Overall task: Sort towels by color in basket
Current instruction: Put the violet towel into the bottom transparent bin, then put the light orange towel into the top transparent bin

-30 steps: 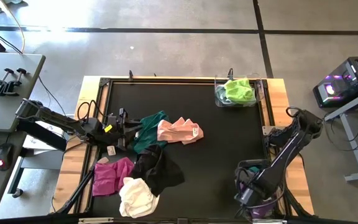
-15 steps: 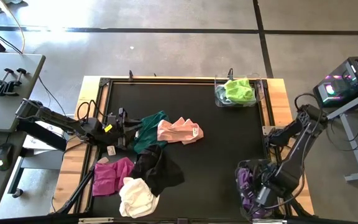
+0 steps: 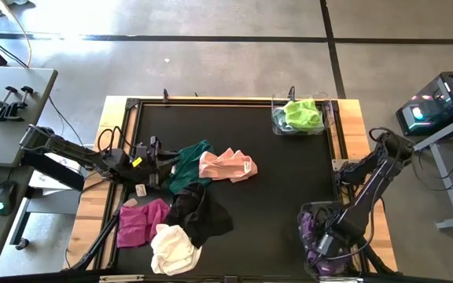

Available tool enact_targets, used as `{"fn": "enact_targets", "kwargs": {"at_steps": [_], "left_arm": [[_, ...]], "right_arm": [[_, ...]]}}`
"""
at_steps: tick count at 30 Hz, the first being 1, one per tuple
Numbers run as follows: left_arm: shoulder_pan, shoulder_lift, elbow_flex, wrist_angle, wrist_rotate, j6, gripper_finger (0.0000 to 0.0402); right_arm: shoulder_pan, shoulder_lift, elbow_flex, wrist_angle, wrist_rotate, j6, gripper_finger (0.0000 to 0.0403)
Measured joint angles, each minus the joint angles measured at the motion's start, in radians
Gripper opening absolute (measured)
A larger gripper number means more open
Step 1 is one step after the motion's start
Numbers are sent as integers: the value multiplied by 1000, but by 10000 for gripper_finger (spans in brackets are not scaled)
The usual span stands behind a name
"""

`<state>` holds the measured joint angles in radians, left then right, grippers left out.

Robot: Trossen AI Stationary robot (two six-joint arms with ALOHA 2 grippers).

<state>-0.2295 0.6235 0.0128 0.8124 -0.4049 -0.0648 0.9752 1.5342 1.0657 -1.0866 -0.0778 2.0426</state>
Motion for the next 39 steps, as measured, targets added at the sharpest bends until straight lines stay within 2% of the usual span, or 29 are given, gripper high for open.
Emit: {"fn": "enact_targets", "kwargs": {"at_steps": [6,9,11,13,17,18,21,24,27,30,34,36,39], "left_arm": [[-1,0,0,-4,1,15,78],[-1,0,0,-8,1,17,78],[-1,0,0,-23,3,17,78],[-1,0,0,-36,3,17,78],[-1,0,0,-39,7,17,78],[-1,0,0,-39,8,17,78],[-1,0,0,-39,8,14,78],[-1,0,0,-39,8,14,78],[-1,0,0,-39,9,14,78],[0,0,0,-38,9,14,78],[0,0,0,-39,9,15,78],[0,1,0,-40,9,14,78],[0,1,0,-39,7,15,78]], "right_arm": [[5,-56,114,-189,6,21,136],[5,-83,199,-277,70,17,142],[5,-92,247,-321,178,-25,142],[-6,-93,280,-339,329,-74,142],[-62,-93,278,-336,625,-191,142],[-82,-94,264,-319,668,-239,142],[-163,-92,202,-228,703,-439,142],[-262,-92,109,-66,755,-667,142],[-388,-92,-5,221,741,-951,142],[-525,-92,-140,637,648,-1268,149],[-710,-56,-298,1167,466,-1624,178],[-792,-12,-337,1333,421,-1751,201],[-902,75,-336,1436,370,-1883,236]]}}
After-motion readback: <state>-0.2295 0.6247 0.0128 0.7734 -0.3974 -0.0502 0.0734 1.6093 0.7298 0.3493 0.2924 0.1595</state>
